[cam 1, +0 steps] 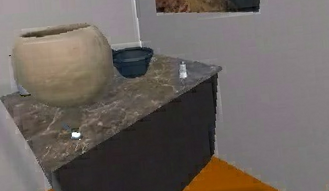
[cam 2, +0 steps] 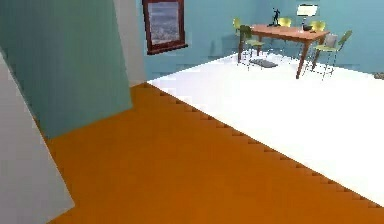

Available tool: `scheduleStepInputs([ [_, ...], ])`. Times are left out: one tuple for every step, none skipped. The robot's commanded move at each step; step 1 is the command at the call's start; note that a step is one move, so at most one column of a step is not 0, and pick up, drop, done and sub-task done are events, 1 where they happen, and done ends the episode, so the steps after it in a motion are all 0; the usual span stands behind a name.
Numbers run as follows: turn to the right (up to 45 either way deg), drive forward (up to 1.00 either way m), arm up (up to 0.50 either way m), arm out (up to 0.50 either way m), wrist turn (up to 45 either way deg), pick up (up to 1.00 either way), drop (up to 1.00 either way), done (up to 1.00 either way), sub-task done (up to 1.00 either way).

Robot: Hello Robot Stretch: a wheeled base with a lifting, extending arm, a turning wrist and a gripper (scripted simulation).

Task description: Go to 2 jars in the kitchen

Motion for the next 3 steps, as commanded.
scheduleStepInputs([
  [0.0, 0.10, 0.00, 0.00, 0.0, 0.00, 0.00, 0.00, 0.00],
  [-24.0, 0.00, 0.00, 0.00, 0.0, 0.00, 0.00, 0.00, 0.00],
  [0.0, 0.00, 0.00, 0.00, 0.0, 0.00, 0.00, 1.00, 0.00],
])
